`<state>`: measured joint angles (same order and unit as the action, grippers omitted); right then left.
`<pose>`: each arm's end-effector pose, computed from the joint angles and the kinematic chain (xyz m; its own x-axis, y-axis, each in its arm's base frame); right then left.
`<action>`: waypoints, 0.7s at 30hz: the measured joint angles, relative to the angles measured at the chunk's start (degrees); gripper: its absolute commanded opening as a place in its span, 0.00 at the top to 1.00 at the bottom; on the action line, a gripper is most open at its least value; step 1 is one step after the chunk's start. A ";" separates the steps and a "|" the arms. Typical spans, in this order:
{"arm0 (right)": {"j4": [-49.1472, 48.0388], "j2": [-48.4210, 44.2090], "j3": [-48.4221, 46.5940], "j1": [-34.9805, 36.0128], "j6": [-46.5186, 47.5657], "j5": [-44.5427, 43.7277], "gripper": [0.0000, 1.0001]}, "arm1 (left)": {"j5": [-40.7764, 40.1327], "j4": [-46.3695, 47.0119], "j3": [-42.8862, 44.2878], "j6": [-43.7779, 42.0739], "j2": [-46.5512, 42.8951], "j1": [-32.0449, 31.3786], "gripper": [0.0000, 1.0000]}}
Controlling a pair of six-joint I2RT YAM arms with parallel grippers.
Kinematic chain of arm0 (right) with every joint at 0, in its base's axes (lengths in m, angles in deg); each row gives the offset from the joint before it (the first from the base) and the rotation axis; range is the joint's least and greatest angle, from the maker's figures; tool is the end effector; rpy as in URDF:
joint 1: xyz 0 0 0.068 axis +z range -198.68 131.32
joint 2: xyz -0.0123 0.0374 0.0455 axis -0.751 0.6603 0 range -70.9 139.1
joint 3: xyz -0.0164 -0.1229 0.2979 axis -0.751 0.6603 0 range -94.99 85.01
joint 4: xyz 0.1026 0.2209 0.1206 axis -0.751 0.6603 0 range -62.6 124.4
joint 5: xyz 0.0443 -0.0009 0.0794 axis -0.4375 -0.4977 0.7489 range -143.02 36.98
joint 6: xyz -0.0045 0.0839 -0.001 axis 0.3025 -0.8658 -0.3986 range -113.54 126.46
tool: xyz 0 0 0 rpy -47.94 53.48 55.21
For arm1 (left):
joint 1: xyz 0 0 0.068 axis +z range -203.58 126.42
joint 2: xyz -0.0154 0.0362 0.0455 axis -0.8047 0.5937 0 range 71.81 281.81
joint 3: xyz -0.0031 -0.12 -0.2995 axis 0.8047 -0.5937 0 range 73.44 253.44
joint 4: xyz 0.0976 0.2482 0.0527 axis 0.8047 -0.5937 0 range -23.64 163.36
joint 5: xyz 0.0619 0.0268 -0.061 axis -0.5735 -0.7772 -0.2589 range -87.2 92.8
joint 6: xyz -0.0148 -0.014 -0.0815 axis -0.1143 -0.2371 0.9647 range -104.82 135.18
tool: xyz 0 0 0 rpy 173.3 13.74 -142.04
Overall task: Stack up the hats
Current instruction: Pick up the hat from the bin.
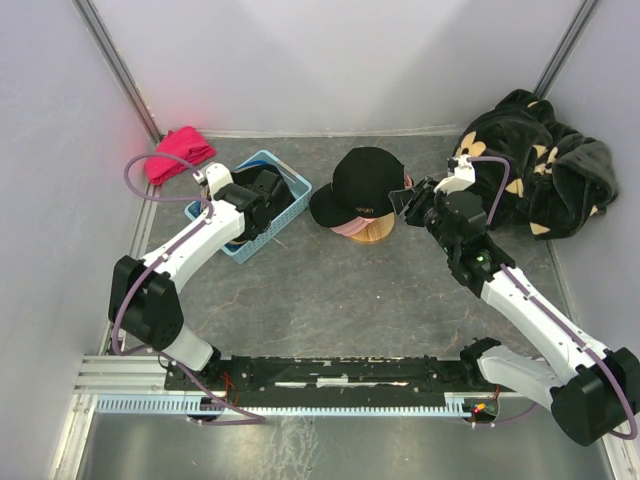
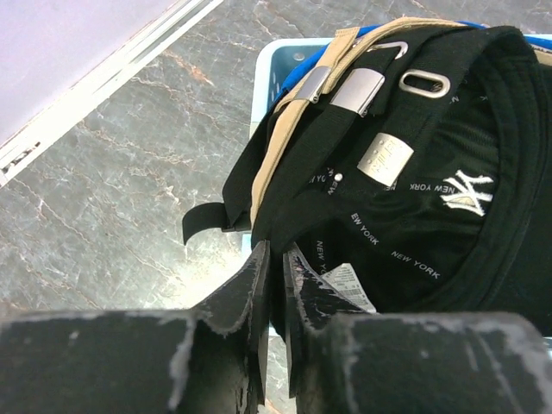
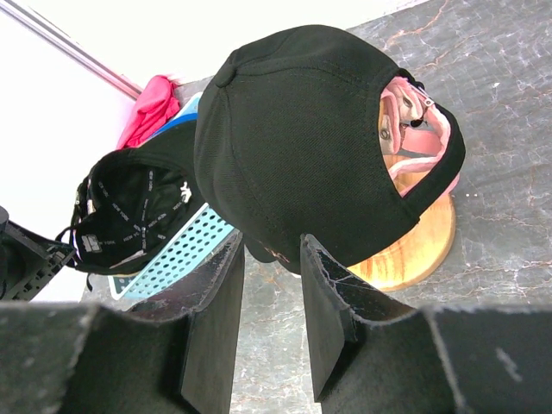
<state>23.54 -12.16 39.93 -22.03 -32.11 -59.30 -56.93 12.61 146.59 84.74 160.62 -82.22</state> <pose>0.2399 0.1114 0.3558 -0.3369 0.5243 -0.7821 -0.1783 0.7801 0.5998 0.2959 -0.0891 0.3093 -0.3575 -0.3430 -0.8686 -0.7771 0.6251 0.0730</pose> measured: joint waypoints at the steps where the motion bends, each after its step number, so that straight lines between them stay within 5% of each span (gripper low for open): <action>1: 0.00 0.00 0.00 0.11 0.02 -0.02 0.59 | 0.02 0.24 -0.07 -0.20 0.00 0.04 0.96; 10: 0.07 0.28 -0.07 1.18 0.70 -0.28 0.59 | -0.11 2.93 -0.17 -2.05 -1.31 0.39 0.97; 21: 2.27 9.16 -10.01 6.25 9.53 3.76 0.50 | 2.10 19.32 0.85 -17.33 -10.25 0.46 0.97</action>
<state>25.81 -3.00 29.91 -15.78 -22.58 -55.54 -54.83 31.93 147.44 67.40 150.37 -81.76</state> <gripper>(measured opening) 0.479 0.045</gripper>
